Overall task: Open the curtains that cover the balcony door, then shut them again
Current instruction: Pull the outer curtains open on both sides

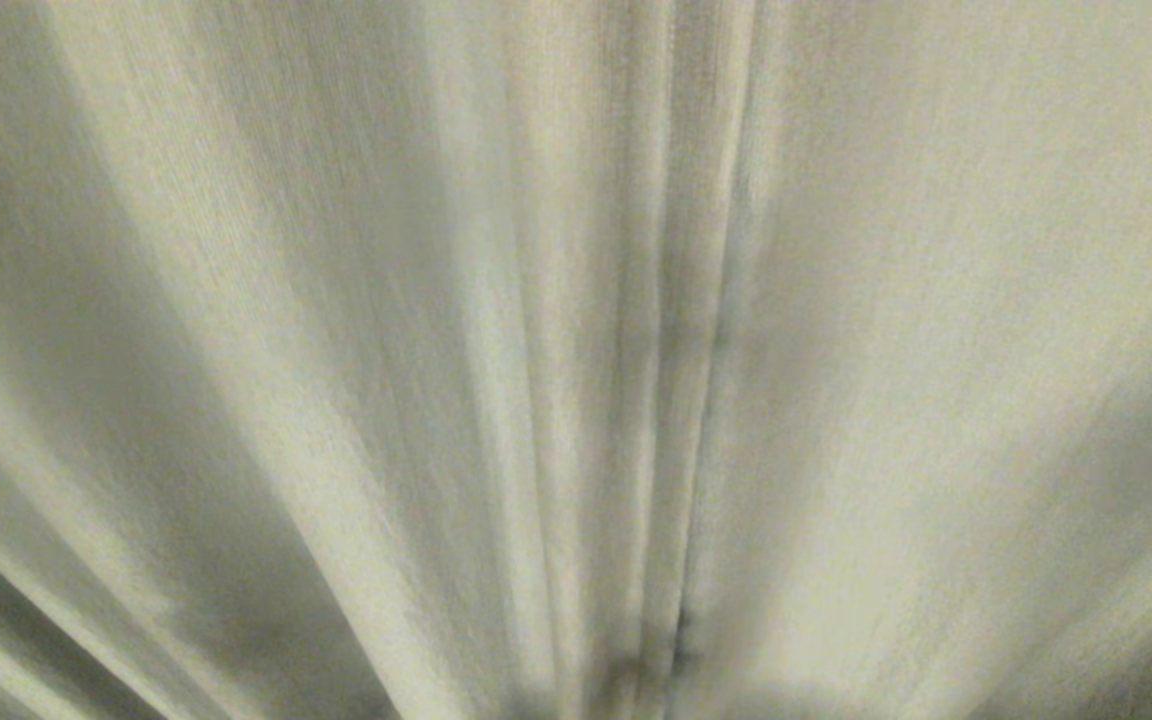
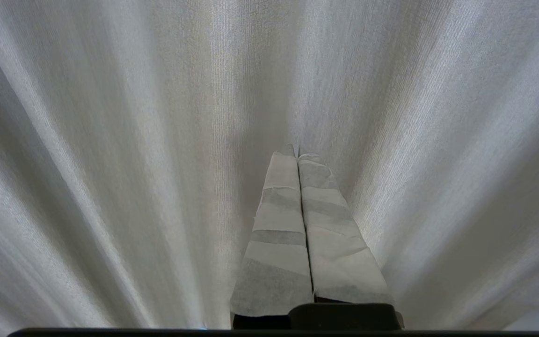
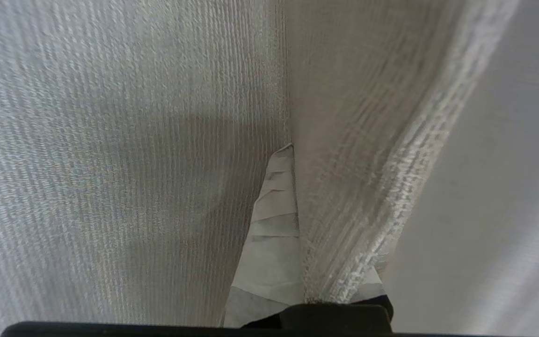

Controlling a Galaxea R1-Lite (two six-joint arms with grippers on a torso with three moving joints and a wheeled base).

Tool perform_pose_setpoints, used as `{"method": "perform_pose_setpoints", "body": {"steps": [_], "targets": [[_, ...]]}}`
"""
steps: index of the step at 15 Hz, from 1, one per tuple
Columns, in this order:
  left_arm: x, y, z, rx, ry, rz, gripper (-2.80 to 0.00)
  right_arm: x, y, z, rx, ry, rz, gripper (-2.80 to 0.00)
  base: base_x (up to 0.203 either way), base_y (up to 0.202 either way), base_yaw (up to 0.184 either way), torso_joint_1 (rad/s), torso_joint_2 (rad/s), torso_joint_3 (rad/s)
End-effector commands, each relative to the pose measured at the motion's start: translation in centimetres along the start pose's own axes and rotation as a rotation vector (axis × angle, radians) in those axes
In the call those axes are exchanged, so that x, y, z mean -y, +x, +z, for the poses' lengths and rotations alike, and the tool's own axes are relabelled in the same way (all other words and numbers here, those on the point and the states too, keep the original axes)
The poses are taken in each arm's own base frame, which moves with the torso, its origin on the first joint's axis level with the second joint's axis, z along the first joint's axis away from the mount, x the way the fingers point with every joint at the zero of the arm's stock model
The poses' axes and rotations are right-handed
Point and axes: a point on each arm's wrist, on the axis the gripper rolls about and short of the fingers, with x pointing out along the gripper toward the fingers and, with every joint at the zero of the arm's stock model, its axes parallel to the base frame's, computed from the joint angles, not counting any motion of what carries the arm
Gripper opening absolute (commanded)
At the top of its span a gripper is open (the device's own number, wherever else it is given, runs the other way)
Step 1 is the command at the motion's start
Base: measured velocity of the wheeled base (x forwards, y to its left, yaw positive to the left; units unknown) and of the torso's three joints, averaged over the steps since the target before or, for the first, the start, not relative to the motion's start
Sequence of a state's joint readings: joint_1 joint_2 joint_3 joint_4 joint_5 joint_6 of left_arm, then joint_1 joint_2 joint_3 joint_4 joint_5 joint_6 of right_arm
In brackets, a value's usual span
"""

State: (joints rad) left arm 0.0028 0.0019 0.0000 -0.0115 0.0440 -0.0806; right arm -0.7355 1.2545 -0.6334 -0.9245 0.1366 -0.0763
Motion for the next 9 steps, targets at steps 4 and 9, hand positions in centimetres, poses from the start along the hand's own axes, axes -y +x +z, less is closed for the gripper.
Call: {"method": "perform_pose_setpoints", "body": {"steps": [4, 9], "targets": [[0.0, 0.0, 0.0, 0.001, -0.001, 0.001, -2.80, 3.4, 2.9, -1.4, -0.052, -0.029, -0.126, -2.80, 0.000, 0.000, 0.000, 0.000, 0.00, 0.000], [0.0, 0.0, 0.0, 0.001, -0.001, 0.001, -2.80, 6.6, 4.5, -2.4, -0.074, -0.055, -0.226, -2.80, 0.000, 0.000, 0.000, 0.000, 0.00, 0.000]]}}
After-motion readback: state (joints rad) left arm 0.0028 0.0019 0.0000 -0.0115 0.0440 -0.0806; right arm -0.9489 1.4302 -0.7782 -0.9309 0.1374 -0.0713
